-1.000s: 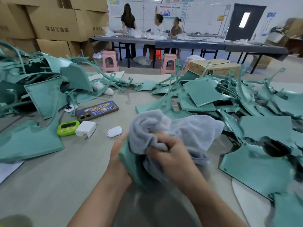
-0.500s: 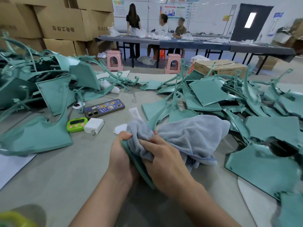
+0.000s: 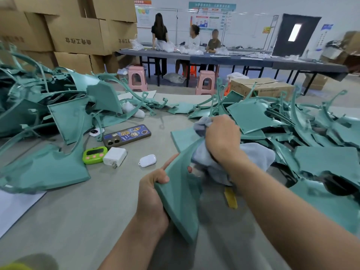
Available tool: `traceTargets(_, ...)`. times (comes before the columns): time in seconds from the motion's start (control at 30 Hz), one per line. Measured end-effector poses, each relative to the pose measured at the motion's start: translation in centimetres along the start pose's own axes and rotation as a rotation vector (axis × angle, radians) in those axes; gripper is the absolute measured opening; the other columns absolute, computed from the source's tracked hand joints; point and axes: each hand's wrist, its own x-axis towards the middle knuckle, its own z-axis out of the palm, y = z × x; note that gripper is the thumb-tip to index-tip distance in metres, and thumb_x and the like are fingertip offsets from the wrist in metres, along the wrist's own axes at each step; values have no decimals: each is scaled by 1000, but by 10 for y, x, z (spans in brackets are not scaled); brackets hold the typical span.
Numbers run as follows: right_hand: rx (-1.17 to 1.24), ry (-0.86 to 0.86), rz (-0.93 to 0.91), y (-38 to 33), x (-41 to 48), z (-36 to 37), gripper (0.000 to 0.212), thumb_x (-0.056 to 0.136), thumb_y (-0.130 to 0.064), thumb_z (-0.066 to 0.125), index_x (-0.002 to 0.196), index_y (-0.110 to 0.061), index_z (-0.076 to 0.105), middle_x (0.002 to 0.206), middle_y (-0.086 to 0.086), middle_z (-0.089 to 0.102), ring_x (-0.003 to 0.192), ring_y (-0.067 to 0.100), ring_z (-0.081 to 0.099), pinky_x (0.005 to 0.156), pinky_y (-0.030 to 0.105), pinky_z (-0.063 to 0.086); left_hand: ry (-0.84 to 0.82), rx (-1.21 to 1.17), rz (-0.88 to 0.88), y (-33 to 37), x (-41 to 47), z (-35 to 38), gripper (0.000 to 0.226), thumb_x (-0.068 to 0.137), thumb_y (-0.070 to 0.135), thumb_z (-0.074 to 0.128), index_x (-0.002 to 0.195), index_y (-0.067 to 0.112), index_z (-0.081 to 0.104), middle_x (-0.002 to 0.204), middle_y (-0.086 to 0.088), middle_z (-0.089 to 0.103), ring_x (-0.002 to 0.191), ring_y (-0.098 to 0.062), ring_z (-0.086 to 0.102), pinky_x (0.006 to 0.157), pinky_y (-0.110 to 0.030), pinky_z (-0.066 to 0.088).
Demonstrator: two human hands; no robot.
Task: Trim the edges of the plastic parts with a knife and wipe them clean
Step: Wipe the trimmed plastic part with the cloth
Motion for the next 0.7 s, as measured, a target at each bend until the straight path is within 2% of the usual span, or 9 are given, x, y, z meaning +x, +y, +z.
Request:
traceTargets(0.1,68,97,125,31,22,-11,21,95,-11,54,91,-9,74,91,17,68,81,35,63,68,31,40,39,-69,19,7,1,-8,72,58,19,47,127,12,68,120,-22,60,101,-41,59,83,-58,53)
traceTargets(0.2,3,-11,132,44,14,-24,16,92,-10,57,92,-7,73,96,20,69,86,37,60,71,37,47,62,-105,74,15,2,-10,62,64,22,43,118,9,72,116,-21,63,91,-39,66,77,-56,57)
traceTargets(0.23,-68,-57,55,41,4,-26,20,89,-9,59,103,-8,74,109,19,69,101,37,60,85,40,50,70,-112,98,15,2,-11,62,64,23,43,116,9,71,116,-21,62,92,-39,65,81,-56,56)
traceTargets(0.3,-31,-51,-230,21,-32,-29,41,88,-8,62,128,-12,69,142,10,59,137,28,46,119,30,31,81,-115,146,17,1,-10,69,59,23,49,125,9,66,121,-21,60,102,-39,61,98,-57,47)
traceTargets(0.4,384,-164,-400,-18,-101,-25,36,88,-25,63,122,-25,73,140,-8,63,132,0,48,112,4,23,159,-128,227,20,3,-2,81,62,23,51,141,6,55,130,-25,62,109,-38,61,107,-52,45)
traceTargets(0.47,574,-453,-210,-35,-137,-18,51,85,-48,61,133,-32,65,136,-20,64,122,-12,51,110,10,35,265,-32,270,16,1,1,67,74,28,51,135,4,60,114,-20,71,96,-32,69,90,-41,58)
traceTargets(0.53,672,-642,-97,-40,-160,-9,76,78,-66,58,148,-39,46,128,-36,57,113,-25,48,106,12,39,340,106,309,9,-4,-1,50,90,32,52,132,8,63,109,-8,72,94,-20,71,88,-32,57)
traceTargets(0.63,807,-675,-42,-35,-174,-7,96,70,-67,65,156,-43,30,128,-44,47,115,-32,42,101,5,35,370,276,310,1,-10,3,46,103,47,44,125,17,71,119,-3,72,106,-12,71,89,-27,58)
traceTargets(0.7,880,-643,-6,-28,-173,-15,91,68,-56,72,152,-41,40,132,-34,56,122,-19,51,108,18,43,263,267,268,-4,-10,8,50,99,48,48,135,19,65,132,-6,67,123,-17,64,106,-35,50)
